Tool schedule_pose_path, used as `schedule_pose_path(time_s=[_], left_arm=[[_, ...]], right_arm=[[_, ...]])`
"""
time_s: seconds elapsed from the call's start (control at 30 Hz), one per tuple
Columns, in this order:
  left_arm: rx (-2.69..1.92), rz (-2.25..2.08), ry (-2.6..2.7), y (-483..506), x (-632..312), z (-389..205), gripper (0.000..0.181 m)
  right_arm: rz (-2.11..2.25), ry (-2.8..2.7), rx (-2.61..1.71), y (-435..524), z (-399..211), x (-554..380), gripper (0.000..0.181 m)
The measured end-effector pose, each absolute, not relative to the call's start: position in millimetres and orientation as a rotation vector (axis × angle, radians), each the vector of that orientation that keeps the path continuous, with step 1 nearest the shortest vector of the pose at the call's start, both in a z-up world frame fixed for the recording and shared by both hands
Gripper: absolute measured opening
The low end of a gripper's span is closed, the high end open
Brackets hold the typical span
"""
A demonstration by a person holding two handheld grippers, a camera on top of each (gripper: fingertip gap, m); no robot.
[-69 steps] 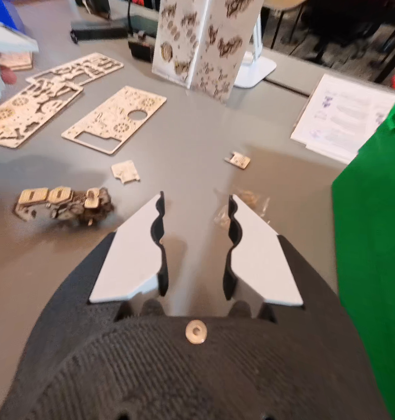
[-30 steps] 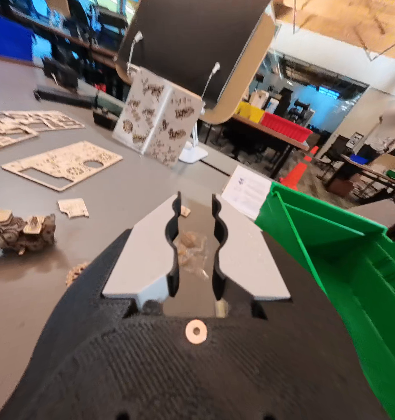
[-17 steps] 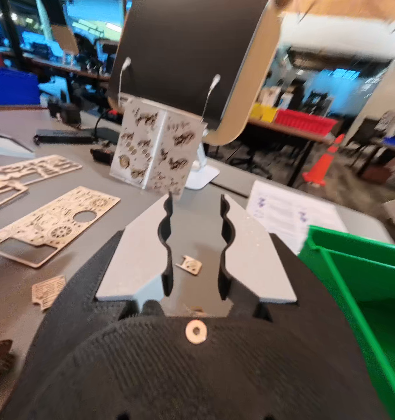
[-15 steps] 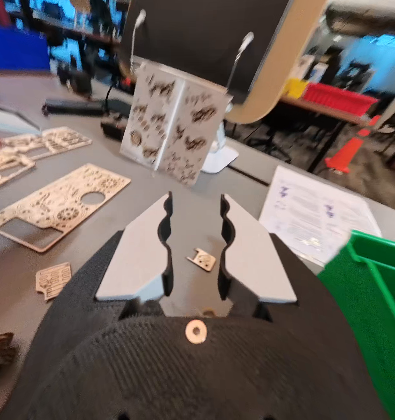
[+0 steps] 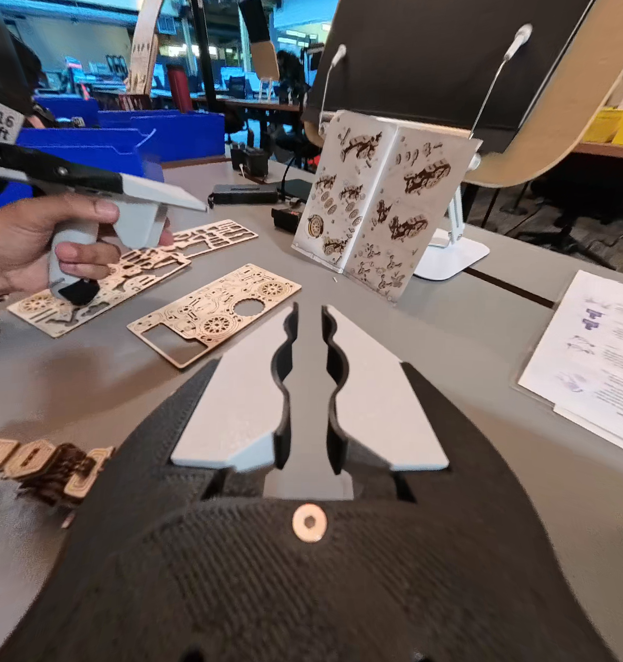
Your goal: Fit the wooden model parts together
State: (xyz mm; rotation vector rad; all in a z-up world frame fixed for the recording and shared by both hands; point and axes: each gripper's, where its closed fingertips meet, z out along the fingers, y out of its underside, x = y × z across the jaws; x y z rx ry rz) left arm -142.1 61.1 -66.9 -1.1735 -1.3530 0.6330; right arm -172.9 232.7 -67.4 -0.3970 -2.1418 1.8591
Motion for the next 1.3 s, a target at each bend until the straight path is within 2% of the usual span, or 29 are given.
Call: schedule_pose_path(time_s=[0.13,0.27,0.5,0.57,0.6,0.7,0.93,1.3], left_arm=[[-1.209,0.597,-1.352,60,-143,-74,0.011],[-1.196,0.59,-1.343,56,-139,-78,0.014],[-1.105,0.576,-1.335,47,-137,-73,0.019],[-1.069,0.618,-1.324,38,-135,-68,0.015],[-1.049,0.663,-1.32,32,-133,-65,0.0],[-0.932,0.833,-1.28,9,-122,-47,0.0],[-1.001,0.817,-1.24,21,-115,-46,0.0],[-1.053,0.815,-1.208,31,-109,-50,0.0]], right_arm=[[1.828,-2.218,-0.414,221,-77,-174,0.011],[1.806,-2.19,-0.346,220,-76,-168,0.003],[1.883,-2.268,-0.404,220,-78,-170,0.006],[1.88,-2.289,-0.412,219,-80,-170,0.007],[1.88,-2.292,-0.415,219,-80,-171,0.007],[1.881,-2.281,-0.405,220,-79,-170,0.007],[1.909,-2.19,-0.388,225,-70,-169,0.0],[1.906,-2.119,-0.349,228,-65,-166,0.0]])
